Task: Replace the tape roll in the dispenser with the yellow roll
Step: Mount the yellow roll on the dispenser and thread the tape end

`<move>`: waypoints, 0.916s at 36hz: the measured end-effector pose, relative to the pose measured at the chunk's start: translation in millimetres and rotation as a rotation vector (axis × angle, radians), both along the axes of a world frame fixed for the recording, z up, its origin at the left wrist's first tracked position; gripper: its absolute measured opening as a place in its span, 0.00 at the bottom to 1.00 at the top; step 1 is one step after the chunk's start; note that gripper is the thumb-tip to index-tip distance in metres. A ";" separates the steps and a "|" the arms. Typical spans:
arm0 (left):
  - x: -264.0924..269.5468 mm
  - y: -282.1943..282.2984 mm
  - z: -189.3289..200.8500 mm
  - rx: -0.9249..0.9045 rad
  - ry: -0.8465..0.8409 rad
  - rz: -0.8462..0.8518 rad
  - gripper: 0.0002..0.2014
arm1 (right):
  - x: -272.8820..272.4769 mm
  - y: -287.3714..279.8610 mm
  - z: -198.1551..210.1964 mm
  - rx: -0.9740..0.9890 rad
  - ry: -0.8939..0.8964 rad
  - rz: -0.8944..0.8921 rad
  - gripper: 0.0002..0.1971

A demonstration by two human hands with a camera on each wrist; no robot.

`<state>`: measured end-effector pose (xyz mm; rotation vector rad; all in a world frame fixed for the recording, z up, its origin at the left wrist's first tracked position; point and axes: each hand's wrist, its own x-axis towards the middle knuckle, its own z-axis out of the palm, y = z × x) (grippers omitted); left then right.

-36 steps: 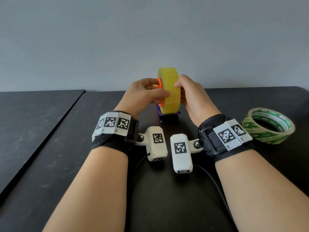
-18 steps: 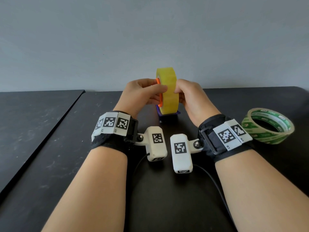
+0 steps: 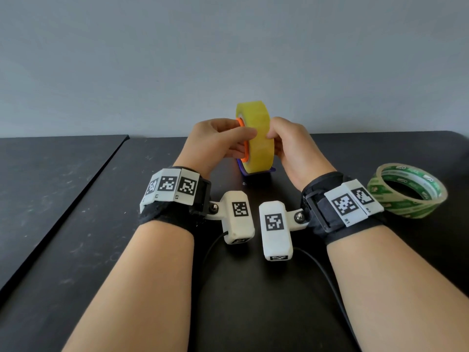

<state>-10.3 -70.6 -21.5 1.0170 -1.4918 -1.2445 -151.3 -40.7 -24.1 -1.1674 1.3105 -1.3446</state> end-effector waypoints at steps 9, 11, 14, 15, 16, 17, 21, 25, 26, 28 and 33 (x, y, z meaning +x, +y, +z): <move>-2.4 -0.9 -0.6 -0.029 0.002 0.038 0.11 | 0.3 -4.1 -1.3 0.009 0.002 -0.035 0.14; -3.0 -0.7 -1.1 -0.031 0.010 0.036 0.11 | -1.0 -4.8 -2.0 0.003 0.001 -0.023 0.15; -4.2 0.0 -1.3 -0.038 0.017 0.044 0.12 | -1.8 -4.3 -1.6 0.008 0.028 -0.026 0.18; -4.5 -0.1 -1.4 -0.042 0.019 0.051 0.12 | -1.6 -3.6 -1.4 0.014 0.035 -0.027 0.20; -4.6 -0.3 -1.6 -0.046 0.020 0.058 0.13 | -1.3 -2.7 -1.0 0.017 0.035 -0.026 0.22; -4.5 -0.5 -1.7 -0.049 0.022 0.064 0.13 | -0.7 -1.4 -0.7 0.013 0.033 -0.018 0.24; -3.7 -1.0 -1.2 -0.043 0.030 0.068 0.13 | -0.4 0.1 0.4 0.012 0.073 0.004 0.23; -3.4 -1.4 -0.6 -0.048 0.031 0.076 0.12 | 0.0 0.7 -3.0 -0.055 0.114 -0.057 0.08; -3.4 -1.4 -0.5 -0.049 0.031 0.077 0.12 | 0.7 1.0 -2.1 -0.055 0.115 -0.056 0.09; -3.9 -1.1 -0.5 -0.050 0.031 0.077 0.11 | 3.2 2.2 2.2 -0.039 0.116 -0.040 0.10; -3.0 -2.4 -0.4 -0.041 0.034 0.087 0.11 | 5.2 4.2 4.8 -0.035 0.092 -0.002 0.09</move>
